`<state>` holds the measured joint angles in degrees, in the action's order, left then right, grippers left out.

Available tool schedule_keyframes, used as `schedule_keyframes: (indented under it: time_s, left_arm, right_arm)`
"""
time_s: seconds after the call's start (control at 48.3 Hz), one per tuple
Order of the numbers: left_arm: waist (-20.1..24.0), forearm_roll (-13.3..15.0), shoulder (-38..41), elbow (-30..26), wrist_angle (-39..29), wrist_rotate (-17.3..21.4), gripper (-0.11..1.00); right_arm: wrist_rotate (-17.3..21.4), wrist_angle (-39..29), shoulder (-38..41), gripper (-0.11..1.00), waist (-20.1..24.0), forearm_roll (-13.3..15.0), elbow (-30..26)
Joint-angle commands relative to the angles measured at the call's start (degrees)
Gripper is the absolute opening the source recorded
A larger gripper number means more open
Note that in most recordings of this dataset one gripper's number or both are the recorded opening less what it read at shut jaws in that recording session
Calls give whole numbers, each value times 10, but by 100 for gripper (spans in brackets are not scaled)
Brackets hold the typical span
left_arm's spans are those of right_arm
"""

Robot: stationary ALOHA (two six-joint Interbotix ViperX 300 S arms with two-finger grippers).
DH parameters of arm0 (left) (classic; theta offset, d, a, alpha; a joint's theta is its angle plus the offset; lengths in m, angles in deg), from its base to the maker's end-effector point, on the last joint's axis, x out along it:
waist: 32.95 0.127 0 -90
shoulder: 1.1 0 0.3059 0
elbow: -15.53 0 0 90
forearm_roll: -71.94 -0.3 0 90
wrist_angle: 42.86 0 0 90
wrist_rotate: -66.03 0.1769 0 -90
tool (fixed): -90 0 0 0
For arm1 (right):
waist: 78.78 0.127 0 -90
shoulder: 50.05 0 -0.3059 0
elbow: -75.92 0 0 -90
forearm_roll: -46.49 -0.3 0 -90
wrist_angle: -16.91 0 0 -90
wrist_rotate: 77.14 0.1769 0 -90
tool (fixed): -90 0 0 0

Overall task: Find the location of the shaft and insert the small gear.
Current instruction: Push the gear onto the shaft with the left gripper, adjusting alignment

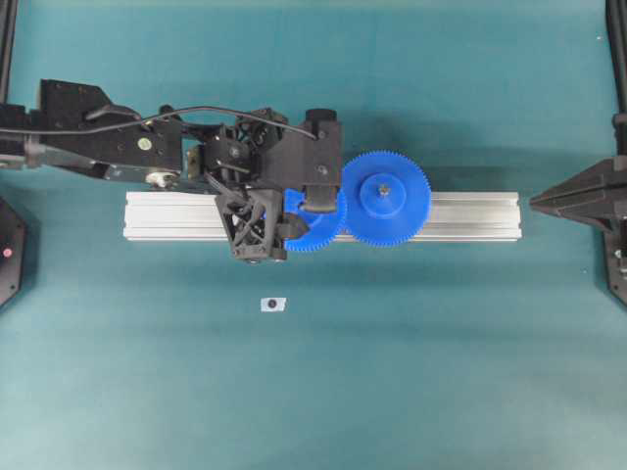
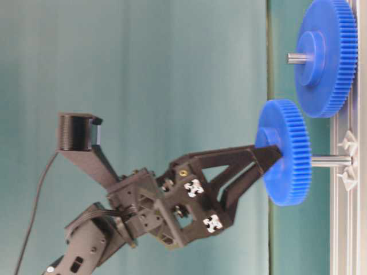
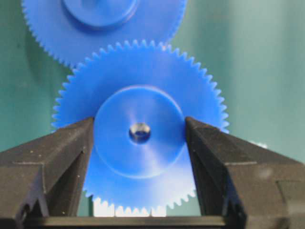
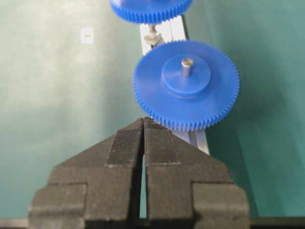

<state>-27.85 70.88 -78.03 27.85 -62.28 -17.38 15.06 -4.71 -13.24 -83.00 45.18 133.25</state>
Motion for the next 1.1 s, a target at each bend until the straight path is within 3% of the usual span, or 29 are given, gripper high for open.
schedule_keyframes:
  time_s: [0.0,1.077]
  left_arm:
    - [-4,-1,-8,-3,0,-1,64]
    - [-2,-1,-13,2,-47,0,64]
  right_arm:
    - [5,5,3,1,-2,0,-5]
    - [5,6,2,1,-13,0,-4]
